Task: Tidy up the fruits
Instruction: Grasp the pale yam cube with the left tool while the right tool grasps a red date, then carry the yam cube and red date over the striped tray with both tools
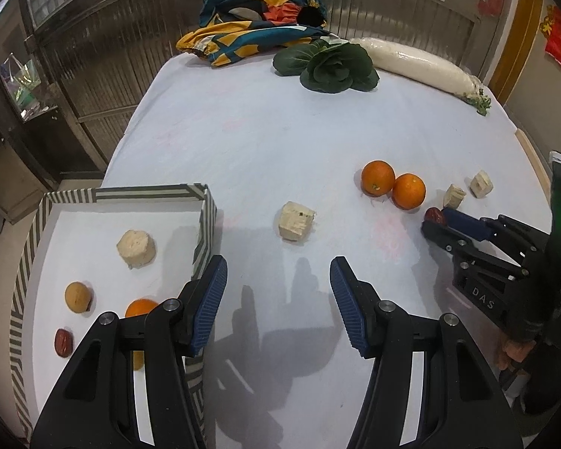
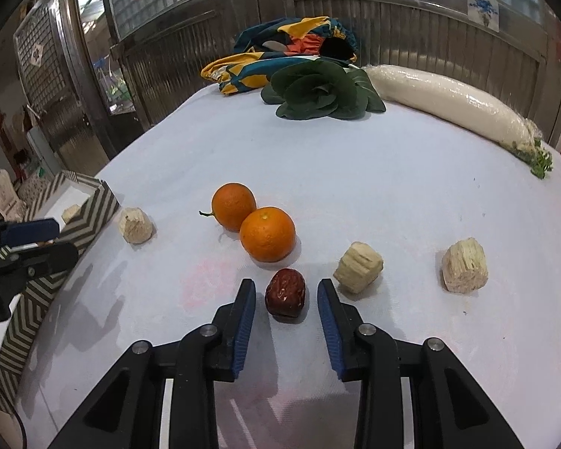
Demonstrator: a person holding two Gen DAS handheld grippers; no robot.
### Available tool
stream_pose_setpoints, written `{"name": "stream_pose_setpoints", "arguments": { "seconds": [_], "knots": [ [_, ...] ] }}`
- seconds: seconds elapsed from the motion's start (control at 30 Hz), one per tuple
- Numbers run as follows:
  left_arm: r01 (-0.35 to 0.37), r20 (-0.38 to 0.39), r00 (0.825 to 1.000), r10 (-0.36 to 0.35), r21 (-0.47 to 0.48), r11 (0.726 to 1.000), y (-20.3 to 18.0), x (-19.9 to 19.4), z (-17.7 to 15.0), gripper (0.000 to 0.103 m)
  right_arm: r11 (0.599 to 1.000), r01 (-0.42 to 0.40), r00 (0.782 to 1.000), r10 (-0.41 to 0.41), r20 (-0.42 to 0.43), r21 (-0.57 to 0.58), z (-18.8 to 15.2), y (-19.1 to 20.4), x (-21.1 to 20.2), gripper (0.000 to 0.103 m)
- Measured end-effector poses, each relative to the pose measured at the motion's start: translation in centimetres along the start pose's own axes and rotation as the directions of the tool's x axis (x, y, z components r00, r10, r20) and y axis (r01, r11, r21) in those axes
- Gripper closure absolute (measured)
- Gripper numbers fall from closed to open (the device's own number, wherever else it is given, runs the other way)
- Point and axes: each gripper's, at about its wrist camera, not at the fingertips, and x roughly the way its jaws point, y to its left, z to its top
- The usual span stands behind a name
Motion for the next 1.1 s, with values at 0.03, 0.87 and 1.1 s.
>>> {"name": "stream_pose_setpoints", "arguments": {
  "seconds": [0.03, 0.87, 1.1],
  "knots": [
    [0.002, -0.003, 1.0, -0.002, 0.002, 1.0, 0.0, 0.2, 0.2, 0.046, 1.0, 0.0, 1.0, 0.0, 0.001, -0.004, -0.1, 0.0, -0.1, 0.083],
    [0.061, -0.073, 0.995, -0.06, 0.001, 0.998, -0.5, 4.9, 3.1, 0.078, 0.996, -0.082, 0.996, 0.081, 0.036, 0.038, -0.5, -1.7, -1.6, 0.083],
    [0.043, -0.01, 0.999, -0.043, 0.012, 0.999, -0.3, 1.0, 1.0, 0.078, 0.995, -0.094, 0.994, 0.092, 0.051, 0.038, -0.9, -0.6, -2.7, 0.083]
  ]
}}
